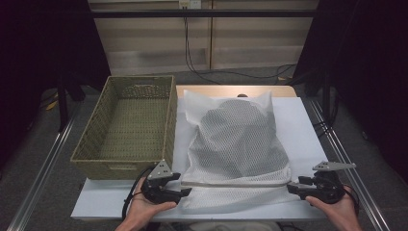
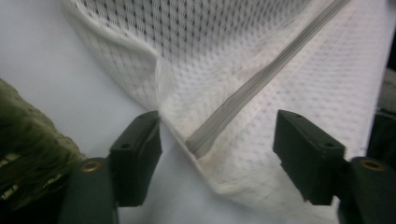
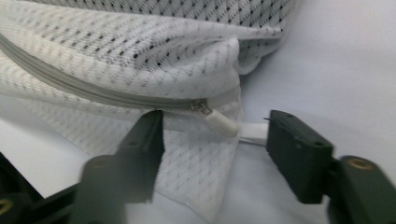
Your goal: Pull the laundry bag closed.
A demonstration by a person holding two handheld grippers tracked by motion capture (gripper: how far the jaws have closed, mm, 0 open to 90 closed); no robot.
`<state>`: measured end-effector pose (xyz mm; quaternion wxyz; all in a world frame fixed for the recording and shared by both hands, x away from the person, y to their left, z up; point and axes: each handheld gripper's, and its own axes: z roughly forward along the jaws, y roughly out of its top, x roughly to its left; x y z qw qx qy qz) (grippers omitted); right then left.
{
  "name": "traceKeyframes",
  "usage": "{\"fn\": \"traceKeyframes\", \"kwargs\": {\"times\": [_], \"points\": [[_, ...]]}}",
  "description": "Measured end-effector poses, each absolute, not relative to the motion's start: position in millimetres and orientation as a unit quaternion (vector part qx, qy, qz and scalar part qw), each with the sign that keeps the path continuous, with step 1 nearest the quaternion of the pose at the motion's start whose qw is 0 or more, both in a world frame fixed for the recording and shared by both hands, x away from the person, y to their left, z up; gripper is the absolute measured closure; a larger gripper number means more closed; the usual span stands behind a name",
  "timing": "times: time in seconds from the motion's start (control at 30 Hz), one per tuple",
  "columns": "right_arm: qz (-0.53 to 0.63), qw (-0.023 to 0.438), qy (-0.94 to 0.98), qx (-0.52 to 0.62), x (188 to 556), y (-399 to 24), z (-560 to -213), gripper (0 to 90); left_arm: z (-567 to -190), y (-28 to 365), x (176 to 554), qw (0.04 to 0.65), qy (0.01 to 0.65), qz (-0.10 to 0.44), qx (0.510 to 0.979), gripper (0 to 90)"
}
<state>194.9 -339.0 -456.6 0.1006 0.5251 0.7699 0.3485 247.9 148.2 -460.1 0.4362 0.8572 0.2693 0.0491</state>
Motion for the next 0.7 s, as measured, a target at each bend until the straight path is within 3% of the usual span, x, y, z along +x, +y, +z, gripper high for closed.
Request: {"fn": "traceKeyframes", "kwargs": {"times": [0.13,0.3,0.53,0.7], "points": [[0.363,0.102,0.767,0.519,195,-336,-454,17.8,-451,156,241,0.456,0.276,0.050,0.845,21.9],[0.403,0.118,0.751,0.509,189,-339,-444,12.3,-444,172,230,0.475,0.286,0.061,0.830,17.3],[0.435,0.142,0.727,0.512,183,-345,-434,10.0,-438,197,220,0.488,0.312,0.077,0.811,16.1],[0.469,0.169,0.707,0.502,176,-348,-424,15.8,-427,210,208,0.504,0.317,0.130,0.793,16.4]]}}
